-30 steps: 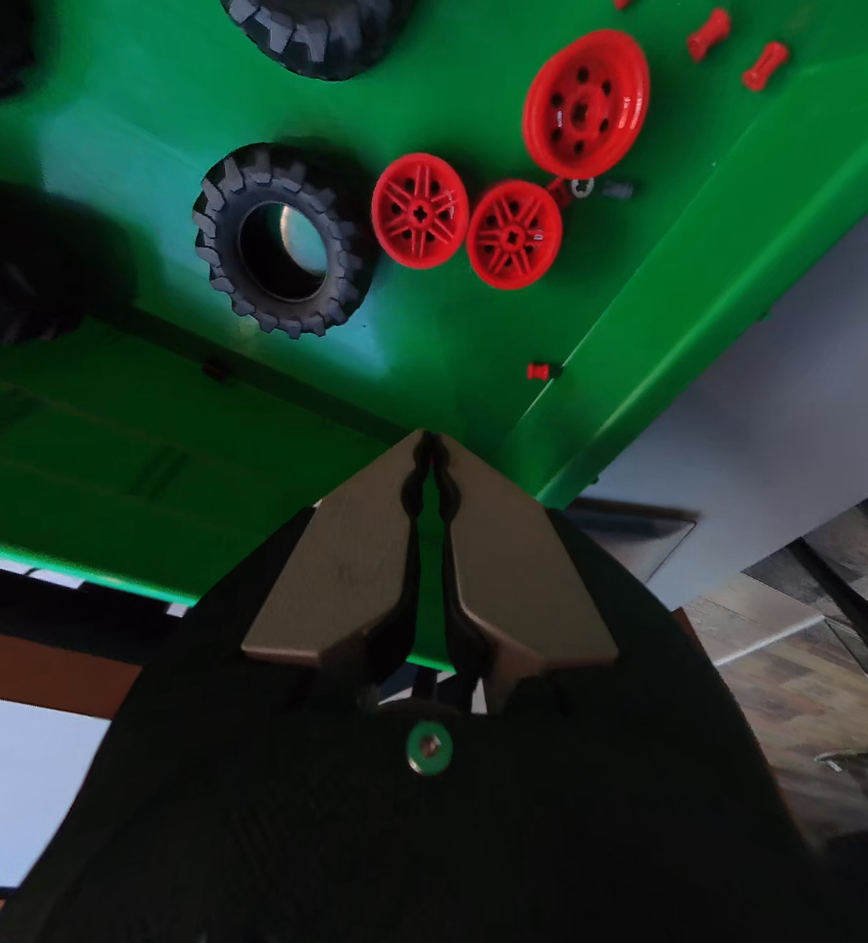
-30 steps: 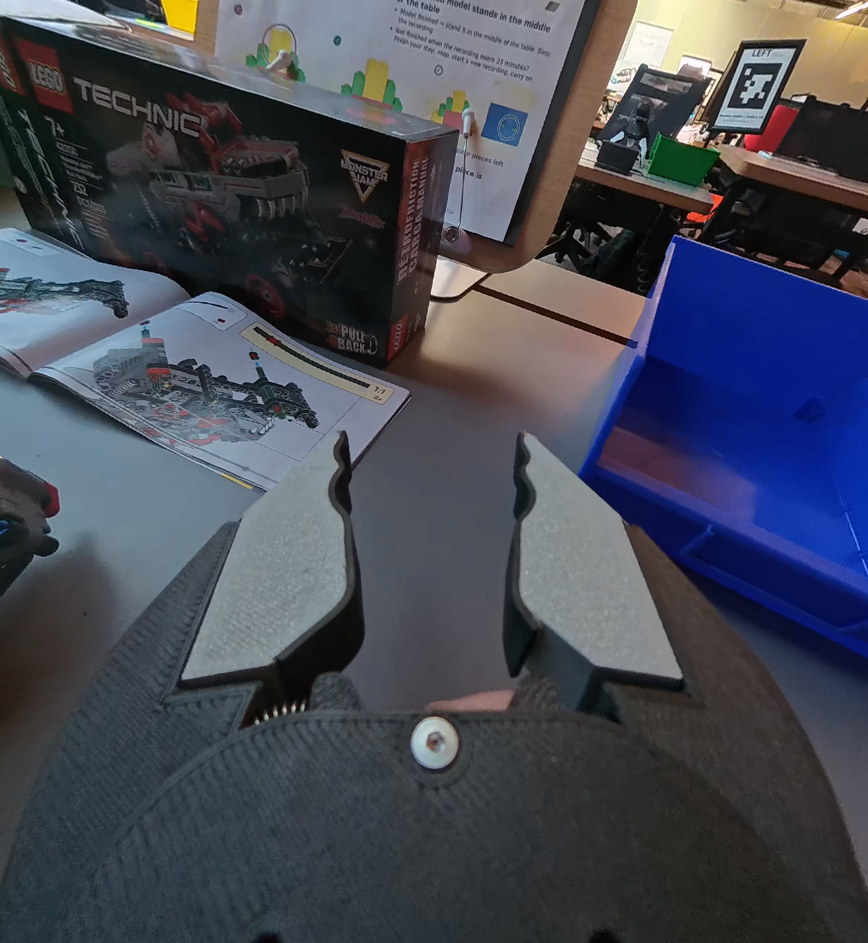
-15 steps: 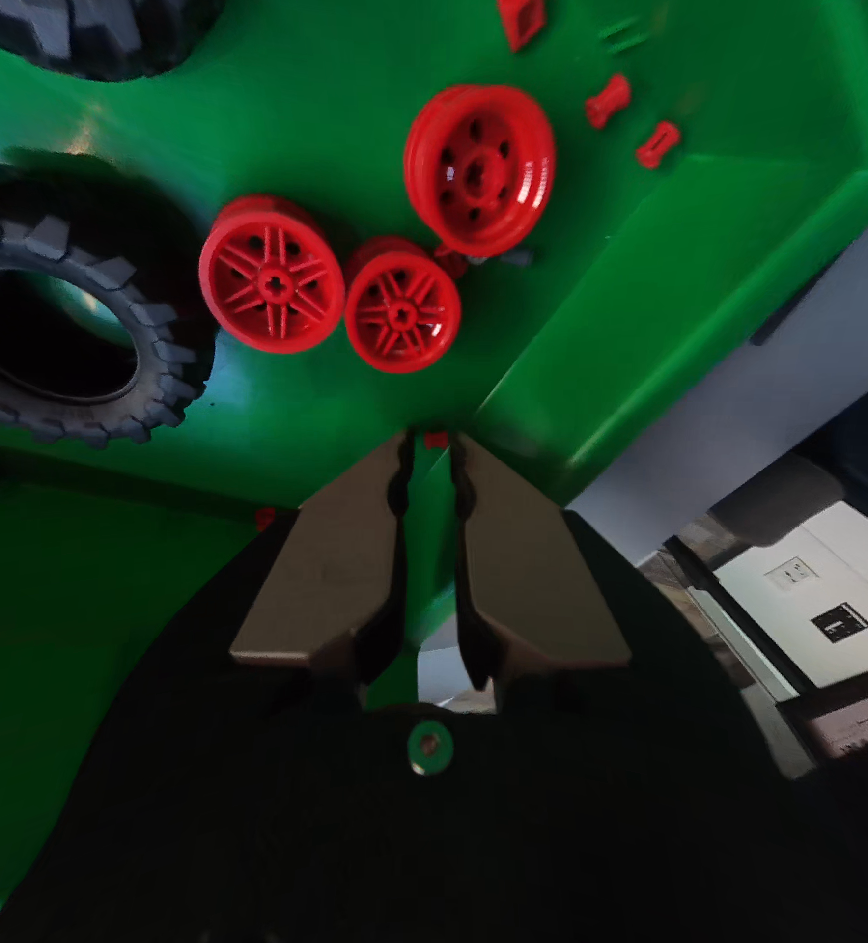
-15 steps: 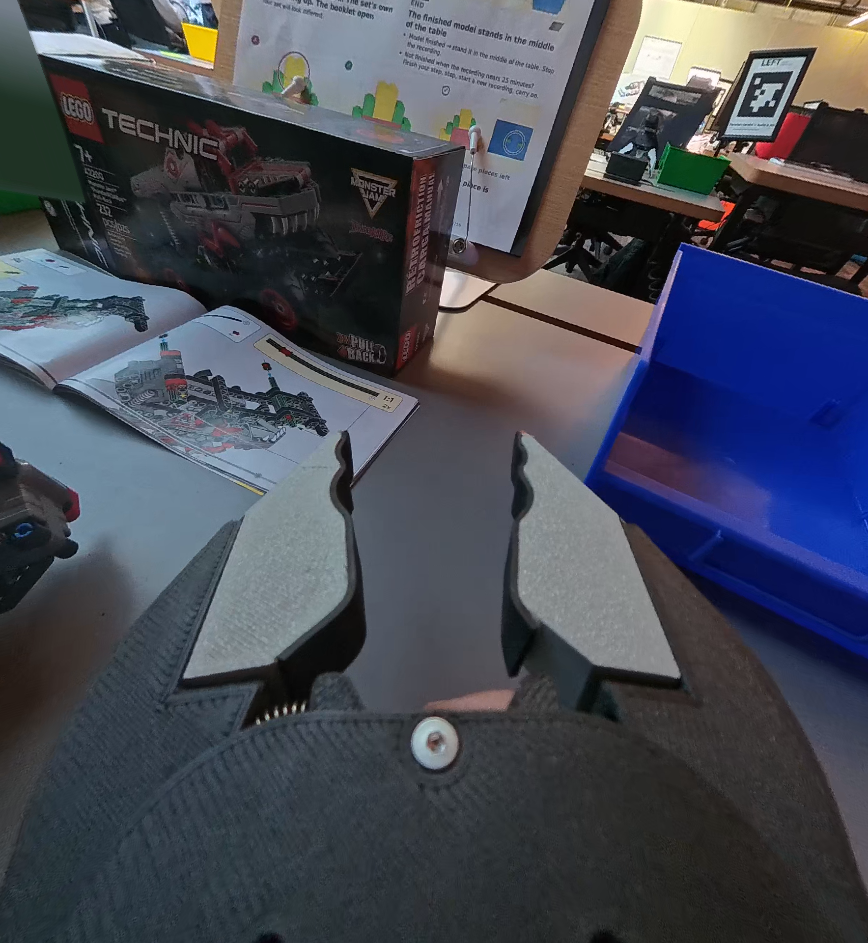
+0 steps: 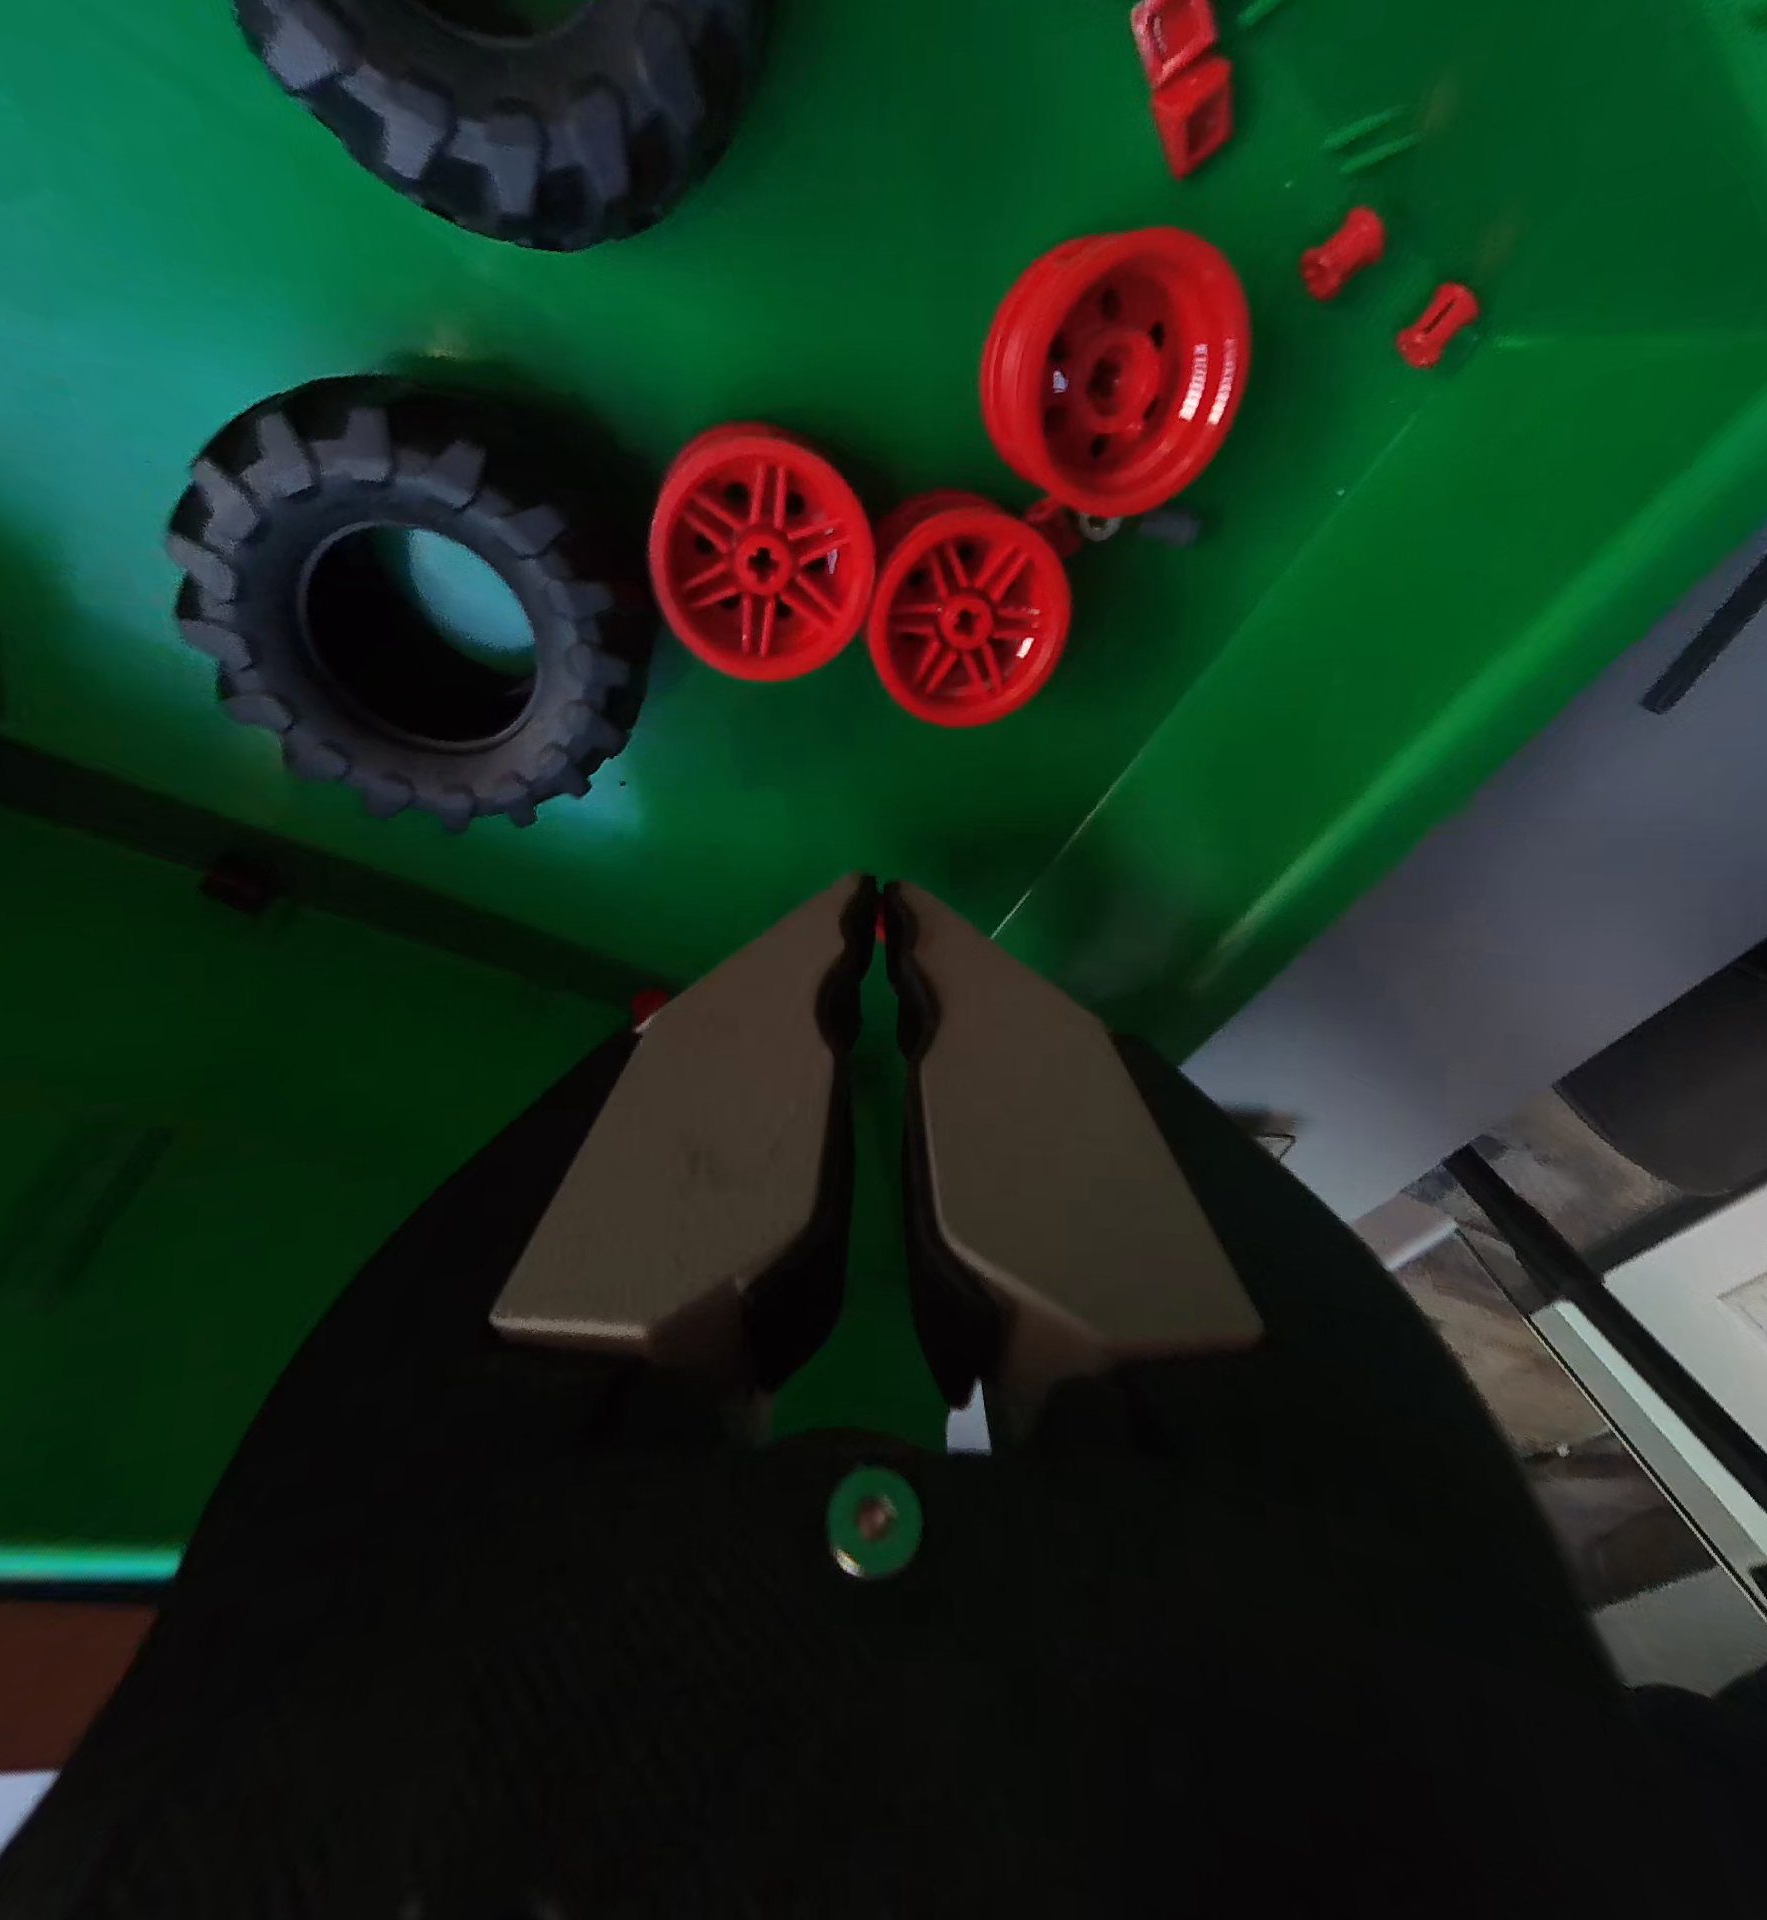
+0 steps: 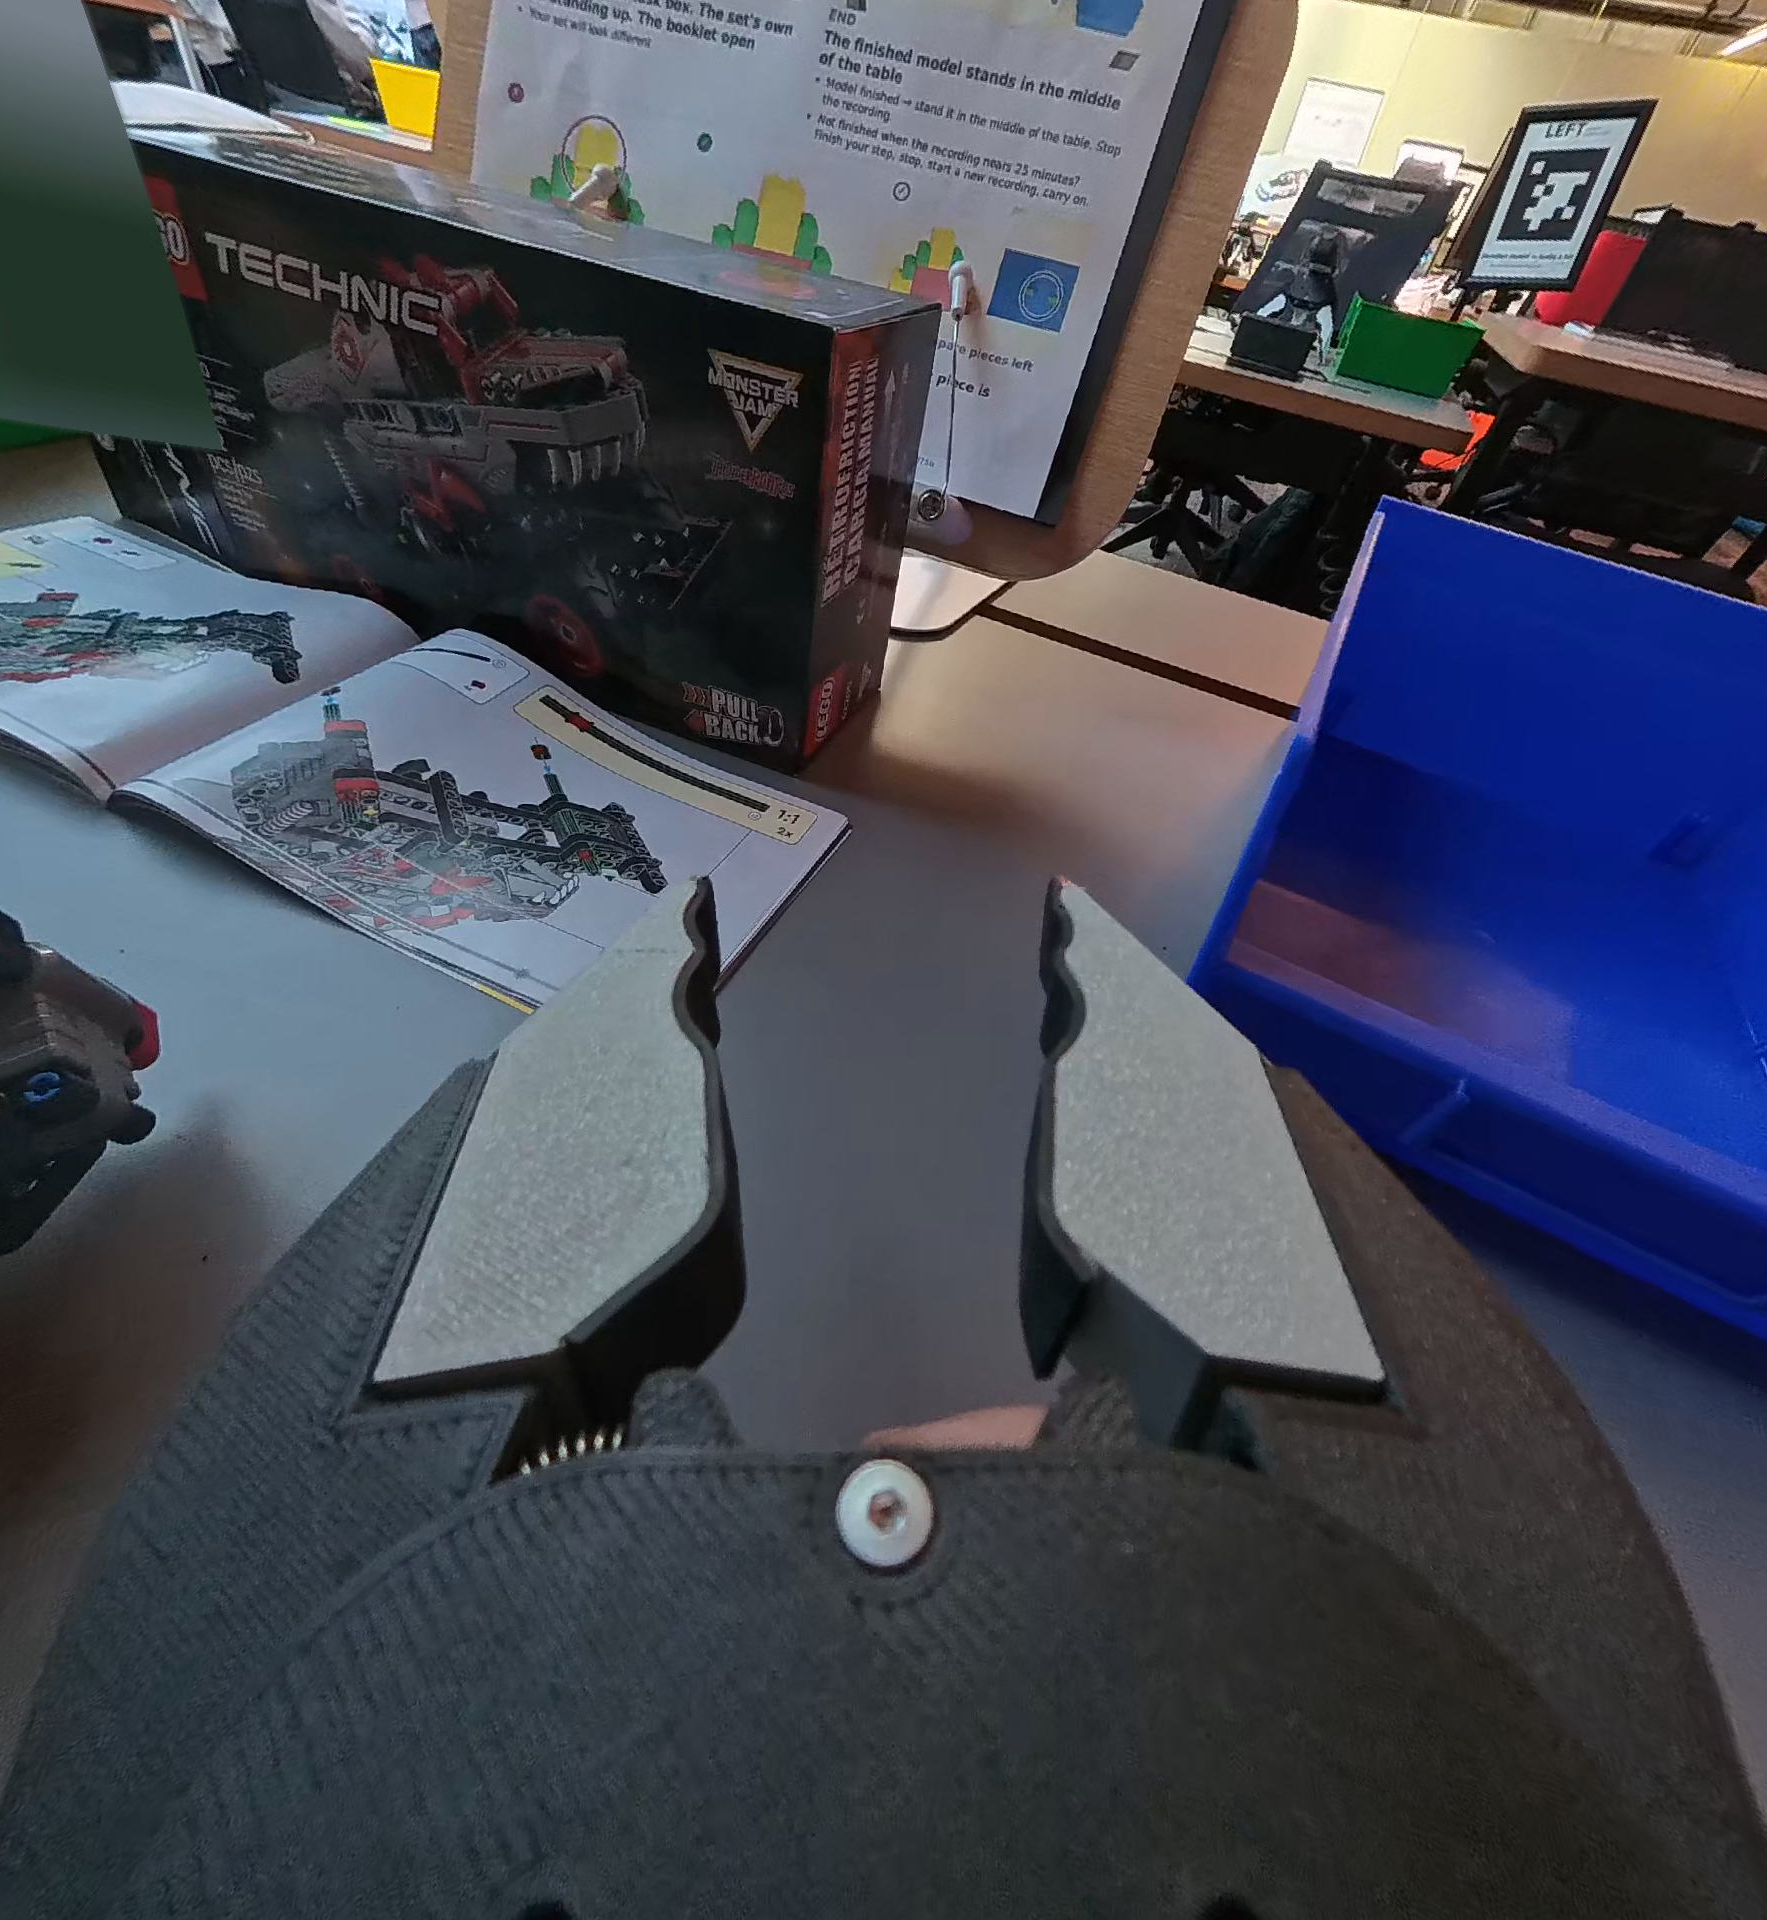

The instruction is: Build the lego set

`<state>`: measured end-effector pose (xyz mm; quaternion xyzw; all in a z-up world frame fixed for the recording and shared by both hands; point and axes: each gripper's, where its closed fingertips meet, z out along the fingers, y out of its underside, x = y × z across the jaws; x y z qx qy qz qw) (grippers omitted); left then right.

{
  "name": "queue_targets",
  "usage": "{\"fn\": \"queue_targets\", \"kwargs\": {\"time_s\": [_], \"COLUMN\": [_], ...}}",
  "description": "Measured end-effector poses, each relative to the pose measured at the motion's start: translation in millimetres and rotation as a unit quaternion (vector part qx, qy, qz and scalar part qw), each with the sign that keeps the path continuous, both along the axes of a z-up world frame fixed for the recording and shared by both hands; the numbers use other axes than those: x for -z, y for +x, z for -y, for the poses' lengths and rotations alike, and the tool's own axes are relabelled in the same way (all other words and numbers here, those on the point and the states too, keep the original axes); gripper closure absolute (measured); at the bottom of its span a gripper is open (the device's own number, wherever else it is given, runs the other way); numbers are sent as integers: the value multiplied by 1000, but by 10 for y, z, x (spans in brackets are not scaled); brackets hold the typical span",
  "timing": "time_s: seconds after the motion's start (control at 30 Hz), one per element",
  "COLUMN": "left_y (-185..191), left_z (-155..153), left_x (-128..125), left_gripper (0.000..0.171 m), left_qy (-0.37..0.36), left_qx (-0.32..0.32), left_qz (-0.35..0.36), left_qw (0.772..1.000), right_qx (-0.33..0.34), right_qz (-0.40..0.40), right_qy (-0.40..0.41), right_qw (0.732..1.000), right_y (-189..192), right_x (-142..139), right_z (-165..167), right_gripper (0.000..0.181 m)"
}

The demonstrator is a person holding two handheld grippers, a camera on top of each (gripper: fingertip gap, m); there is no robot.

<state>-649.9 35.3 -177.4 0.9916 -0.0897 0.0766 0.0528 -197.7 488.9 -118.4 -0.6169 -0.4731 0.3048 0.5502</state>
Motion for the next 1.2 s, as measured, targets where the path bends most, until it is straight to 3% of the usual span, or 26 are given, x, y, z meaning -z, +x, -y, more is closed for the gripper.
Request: {"fn": "queue_targets", "kwargs": {"time_s": [0.03, 0.23, 0.4, 0.5, 0.6, 0.7, 0.8, 0.97, 1.2], "left_y": [-1, 240, 1329, 2112, 2527, 2542, 2553, 2477, 2270], "left_z": [-7, -228, -708, -900, -1097, -1157, -1200, -1227, -1068], "left_x": [-40, -456, -1013, -949, -560, -42, 179, 64, -359], "left_gripper": [171, 171, 171, 171, 171, 171, 171, 163, 159], "left_qy": [8, 118, 278, 323, 336, 304, 306, 338, 395], "left_qx": [-3, -12, 77, 135, 140, 141, 119, 92, 37], "left_qz": [0, 18, 91, 120, 110, 59, 61, 57, 73], "left_qw": [1000, 993, 953, 929, 925, 940, 943, 935, 915], "right_qx": [0, -4, -14, -22, -30, -36, -41, -42, -43], "right_qz": [0, -5, -16, -26, -31, -33, -37, -42, -41], "right_qy": [0, 3, 9, 13, 17, 16, 13, 13, 11], "right_qw": [1000, 1000, 1000, 999, 999, 999, 998, 998, 998], "right_y": [0, 0, -1, 4, 1, -5, -4, 2, -2], "right_x": [-1, -15, -56, -96, -120, -123, -135, -152, -149], "right_z": [2, 18, 62, 108, 143, 166, 188, 200, 203], "right_gripper": [123, 123, 124, 125, 126, 126, 127, 129, 129]}}
